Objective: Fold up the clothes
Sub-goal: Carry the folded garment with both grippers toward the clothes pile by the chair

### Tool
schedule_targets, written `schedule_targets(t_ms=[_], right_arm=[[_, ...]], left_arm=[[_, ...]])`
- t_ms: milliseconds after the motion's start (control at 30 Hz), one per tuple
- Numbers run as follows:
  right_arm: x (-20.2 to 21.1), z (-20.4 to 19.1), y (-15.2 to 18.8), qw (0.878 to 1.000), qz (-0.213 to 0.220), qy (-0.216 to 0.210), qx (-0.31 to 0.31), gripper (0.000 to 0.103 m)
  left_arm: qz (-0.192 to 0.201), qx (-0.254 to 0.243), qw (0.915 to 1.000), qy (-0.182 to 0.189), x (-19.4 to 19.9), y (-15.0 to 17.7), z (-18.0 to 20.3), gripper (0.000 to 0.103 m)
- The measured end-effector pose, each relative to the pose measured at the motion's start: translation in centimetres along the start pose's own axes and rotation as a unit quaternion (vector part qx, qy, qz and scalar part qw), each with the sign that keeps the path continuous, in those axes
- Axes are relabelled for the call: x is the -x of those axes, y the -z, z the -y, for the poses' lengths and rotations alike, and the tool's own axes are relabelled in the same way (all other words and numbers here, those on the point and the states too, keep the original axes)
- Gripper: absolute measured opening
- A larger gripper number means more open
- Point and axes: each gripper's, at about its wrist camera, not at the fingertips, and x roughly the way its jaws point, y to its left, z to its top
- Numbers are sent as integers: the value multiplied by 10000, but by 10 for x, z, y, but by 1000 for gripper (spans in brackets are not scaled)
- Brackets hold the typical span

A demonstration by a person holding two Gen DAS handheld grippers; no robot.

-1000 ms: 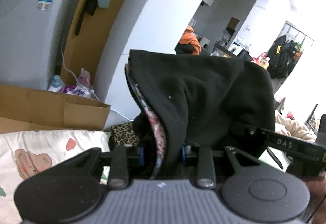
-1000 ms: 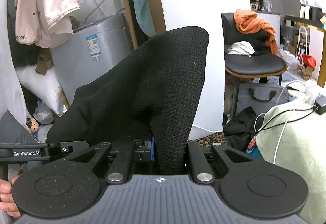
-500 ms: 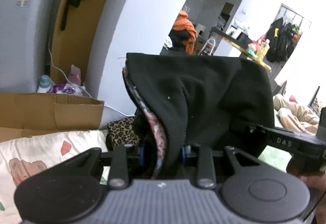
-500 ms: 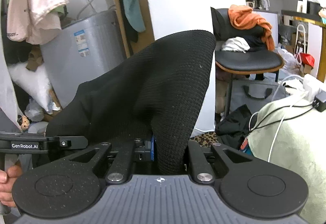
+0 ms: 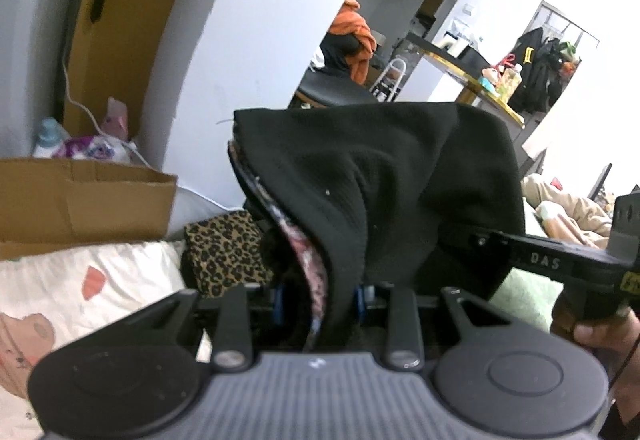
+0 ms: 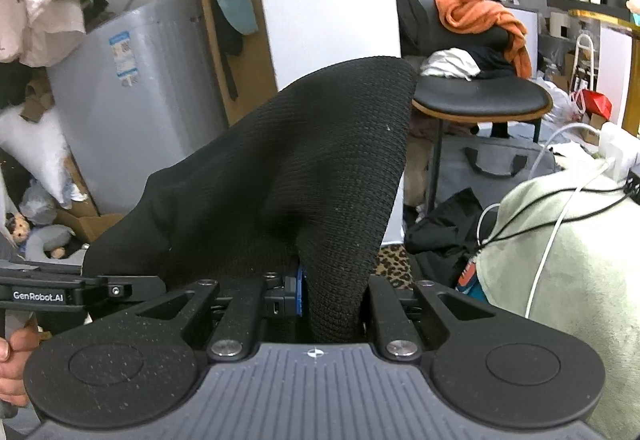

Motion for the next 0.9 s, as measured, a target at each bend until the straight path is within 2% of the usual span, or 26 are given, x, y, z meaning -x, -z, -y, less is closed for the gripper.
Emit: schedule_targets(t_ms=[200,433,633,900], right_arm=[[-29,25,12,9997,-73,212,40,12],[-60,53,27,9985,-259,444,167,12],[-88,72,45,9966,-395,656,292,12],[-132,84,73,9927,-478,944,575,12]], left_arm=[[-148,20,9996,249,-43,1,-9,33],[-208,280,9979,550,-86,21,-21,33],[-197,287,9975,608,-120,41,-25,33],[-144,692,9949,719,-172,76,-55,33]])
